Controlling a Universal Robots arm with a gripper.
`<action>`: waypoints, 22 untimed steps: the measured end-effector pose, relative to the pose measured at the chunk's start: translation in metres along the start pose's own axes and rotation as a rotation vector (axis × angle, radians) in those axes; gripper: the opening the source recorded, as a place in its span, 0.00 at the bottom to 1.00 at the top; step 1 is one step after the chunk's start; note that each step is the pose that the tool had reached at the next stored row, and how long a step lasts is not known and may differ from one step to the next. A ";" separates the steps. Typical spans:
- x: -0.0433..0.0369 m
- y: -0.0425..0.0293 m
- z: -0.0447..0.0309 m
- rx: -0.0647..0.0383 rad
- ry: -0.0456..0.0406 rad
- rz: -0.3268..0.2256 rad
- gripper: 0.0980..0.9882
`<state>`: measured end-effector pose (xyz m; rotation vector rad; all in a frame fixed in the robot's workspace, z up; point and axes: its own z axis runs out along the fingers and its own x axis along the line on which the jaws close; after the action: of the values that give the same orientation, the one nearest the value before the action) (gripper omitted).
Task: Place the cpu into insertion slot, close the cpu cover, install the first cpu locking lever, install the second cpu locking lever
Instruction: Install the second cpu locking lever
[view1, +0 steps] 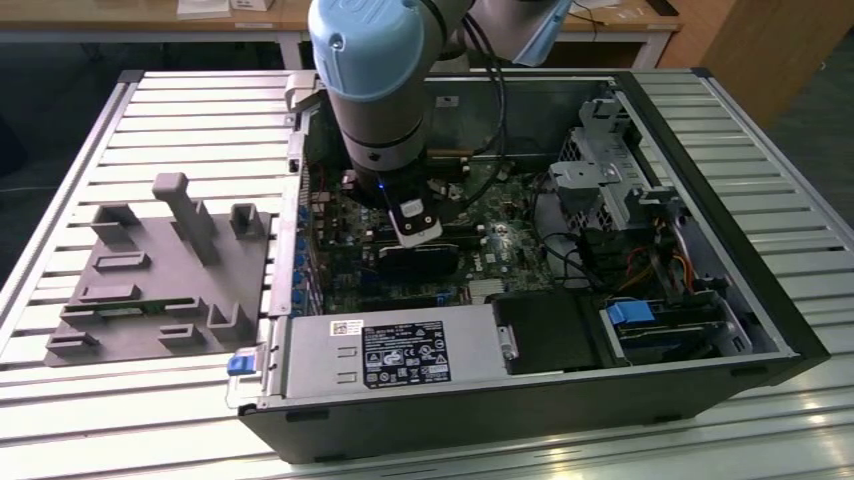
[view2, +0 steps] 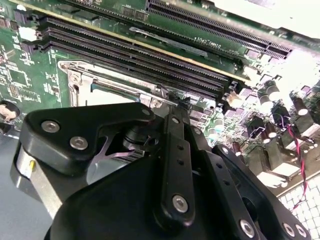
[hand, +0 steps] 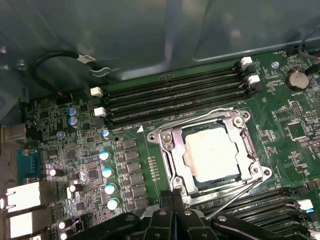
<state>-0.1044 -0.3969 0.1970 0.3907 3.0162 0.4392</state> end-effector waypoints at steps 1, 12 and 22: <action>0.0000 0.0003 -0.0008 0.000 -0.0001 0.000 0.00; -0.0011 0.0101 -0.0335 0.000 -0.0001 0.000 0.00; -0.0041 0.0163 -0.0518 0.044 -0.0114 -0.003 0.00</action>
<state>-0.1018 -0.3969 0.2513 0.3899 3.0194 0.3700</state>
